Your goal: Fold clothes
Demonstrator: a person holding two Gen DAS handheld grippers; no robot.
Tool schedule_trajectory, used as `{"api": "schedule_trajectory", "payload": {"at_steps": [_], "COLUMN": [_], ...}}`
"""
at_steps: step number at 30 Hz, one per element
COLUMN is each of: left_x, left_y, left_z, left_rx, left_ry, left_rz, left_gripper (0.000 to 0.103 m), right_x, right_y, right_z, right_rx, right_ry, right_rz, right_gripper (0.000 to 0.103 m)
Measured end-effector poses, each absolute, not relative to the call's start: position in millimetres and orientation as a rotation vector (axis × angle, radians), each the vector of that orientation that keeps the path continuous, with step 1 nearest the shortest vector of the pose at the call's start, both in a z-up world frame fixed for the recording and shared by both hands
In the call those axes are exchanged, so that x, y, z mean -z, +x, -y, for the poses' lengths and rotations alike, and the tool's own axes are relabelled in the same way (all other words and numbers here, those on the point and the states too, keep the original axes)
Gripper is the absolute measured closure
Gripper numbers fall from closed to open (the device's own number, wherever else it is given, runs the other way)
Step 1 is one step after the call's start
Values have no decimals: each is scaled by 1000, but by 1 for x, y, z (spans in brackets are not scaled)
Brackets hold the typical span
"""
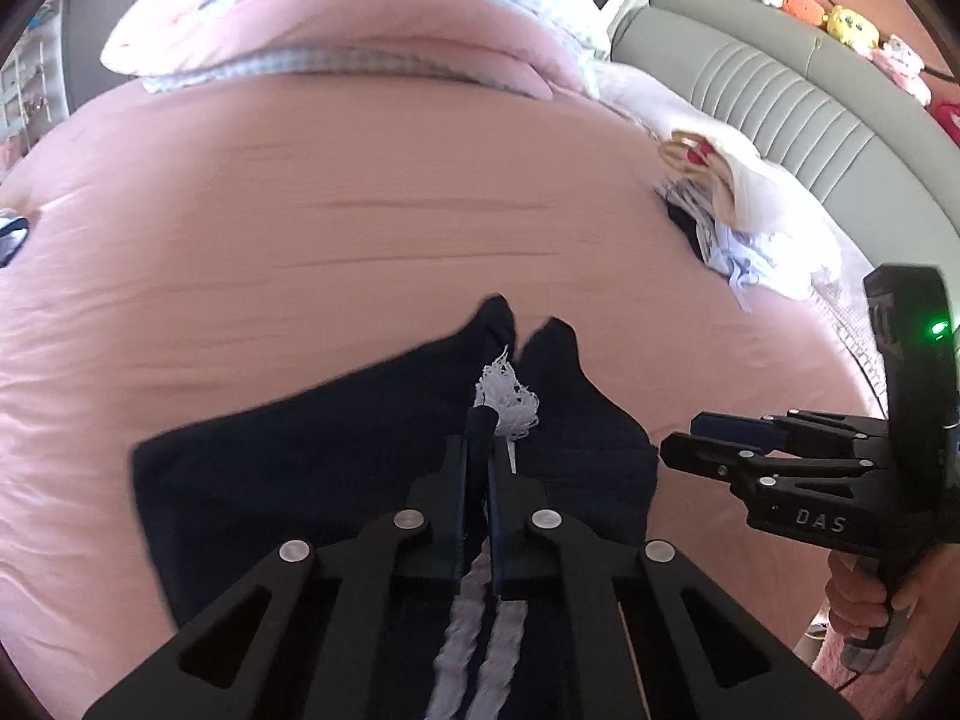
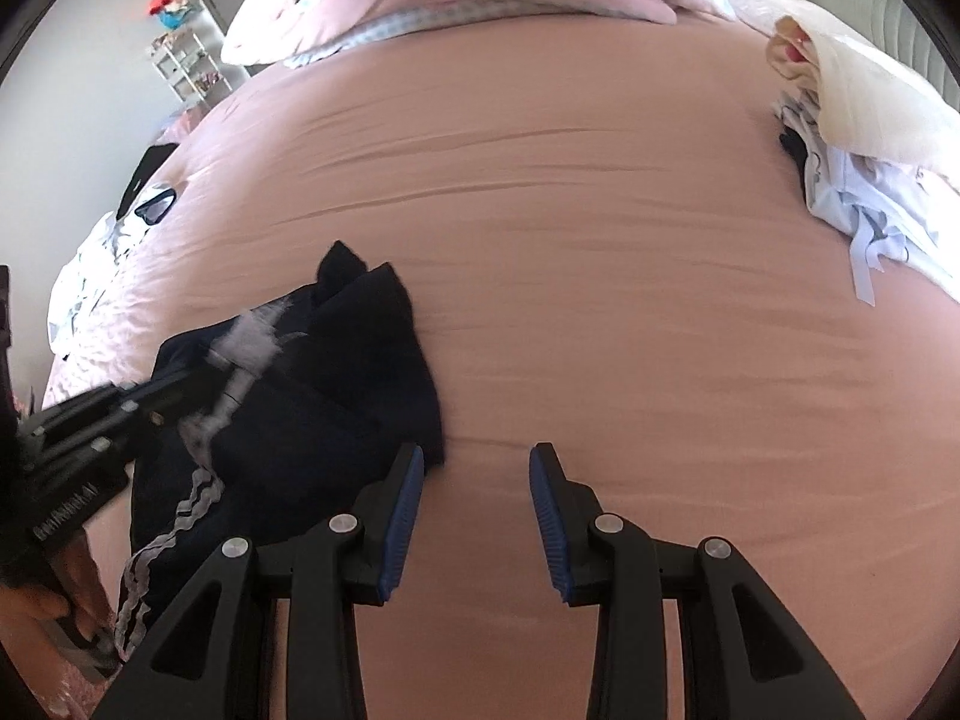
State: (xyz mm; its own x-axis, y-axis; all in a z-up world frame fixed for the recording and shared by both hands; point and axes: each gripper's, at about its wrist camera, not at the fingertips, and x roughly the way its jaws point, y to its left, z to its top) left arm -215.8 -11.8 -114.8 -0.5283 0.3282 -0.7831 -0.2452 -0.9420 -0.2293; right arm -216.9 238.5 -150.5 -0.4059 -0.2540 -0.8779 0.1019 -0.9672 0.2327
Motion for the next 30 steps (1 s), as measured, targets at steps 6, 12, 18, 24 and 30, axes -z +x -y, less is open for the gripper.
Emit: {"api": "schedule_trajectory", "payload": {"at_steps": [6,12,18,24,30], "left_x": [94,106,126,148,140], "left_y": [-208,-220,-221,-220,-228], "left_z": [51,99,125,129,126], "left_rx": [-2575,-2648,-2638,-2599,-2606], "left_ry": [-1234,-1299,-1365,-1372,-1302], "left_rz": [177,227,304,373,326], "left_gripper": [99,99,99,99,99], "right_x": [134,120,128,129,158], "right_y": [-222,-233,-254,-277,-289], "right_z": [-223,-193,-168,-148,-143], "right_rx": [2456,2424,2418,2350,2377], "right_ry": [1523,1471,1440,1403,1515], "right_rz": [104,12,-99,-125,-323], "right_gripper": [67,67,67,67,67]}}
